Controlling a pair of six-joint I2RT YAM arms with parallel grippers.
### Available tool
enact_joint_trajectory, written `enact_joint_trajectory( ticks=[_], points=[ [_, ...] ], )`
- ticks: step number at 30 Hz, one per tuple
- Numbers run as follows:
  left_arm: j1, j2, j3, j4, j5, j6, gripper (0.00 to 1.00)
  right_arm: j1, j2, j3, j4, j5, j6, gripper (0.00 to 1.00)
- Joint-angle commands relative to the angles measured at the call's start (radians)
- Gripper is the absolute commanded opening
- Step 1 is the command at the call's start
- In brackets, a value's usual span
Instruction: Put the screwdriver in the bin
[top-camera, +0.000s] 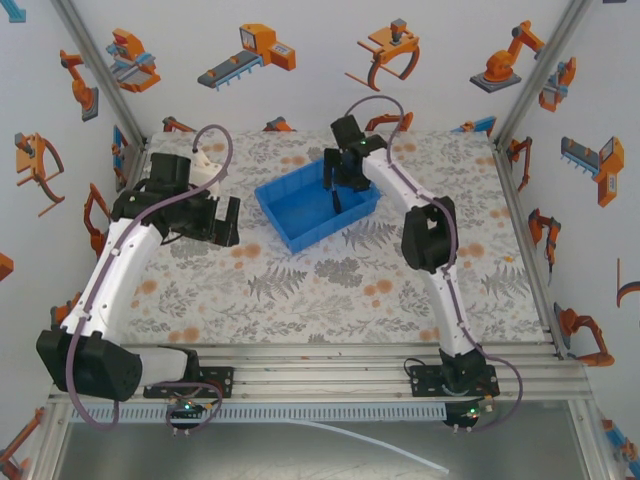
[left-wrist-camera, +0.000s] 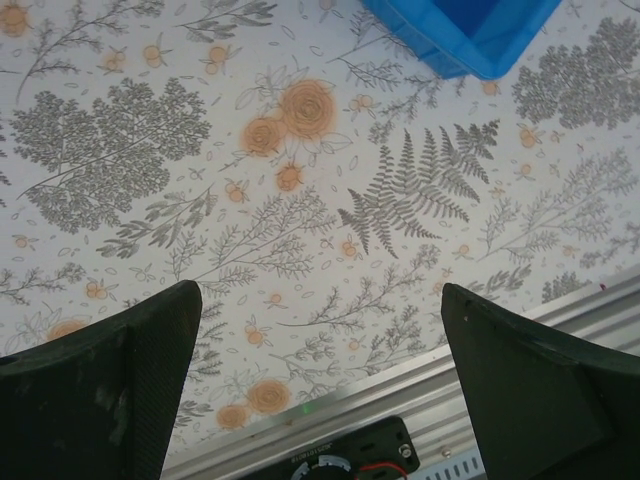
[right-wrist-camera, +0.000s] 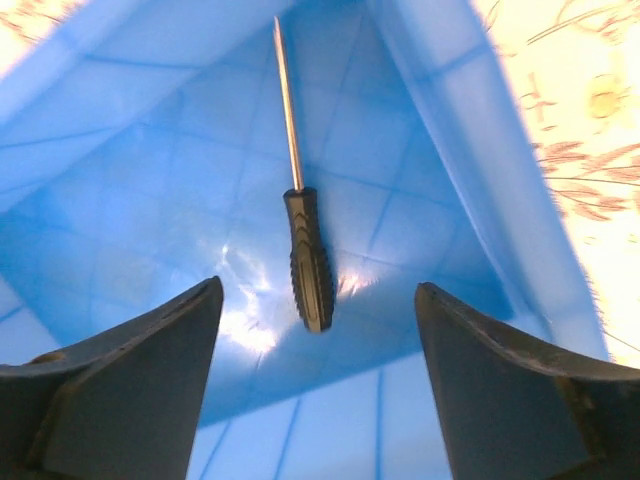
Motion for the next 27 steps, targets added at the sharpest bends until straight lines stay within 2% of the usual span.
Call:
enact_joint_trajectory(
  ticks=[1,4,7,13,18,22,27],
  points=[
    [-0.002,-0.051,-0.040,0.108,-0.092,-0.067,0.97,-0.001,-0.164,0.019,0.008,0.052,-0.072,0.78],
    [-0.002,-0.076,-0.080,0.186,-0.163,-0.108,0.97,-0.001,-0.265,-0.060,0.060,0.065,-0.121,0.94],
    [0.000,-0.086,-0.112,0.252,-0.229,-0.145,0.97,-0.002,-0.414,-0.231,0.157,0.102,-0.157,0.99],
    [0.016,-0.094,-0.186,0.387,-0.308,-0.187,0.97,-0.024,-0.721,-0.610,0.334,0.173,-0.212,0.99],
    [0.041,-0.093,-0.312,0.597,-0.360,-0.230,0.97,-0.039,-0.963,-0.940,0.485,0.237,-0.309,0.99],
    [0.061,-0.053,-0.377,0.702,-0.391,-0.268,0.97,-0.063,-1.150,-1.215,0.639,0.312,-0.346,0.99],
    [0.088,0.002,-0.509,0.946,-0.429,-0.240,0.97,-0.180,-1.336,-1.530,0.811,0.326,-0.343,0.99]
  ],
)
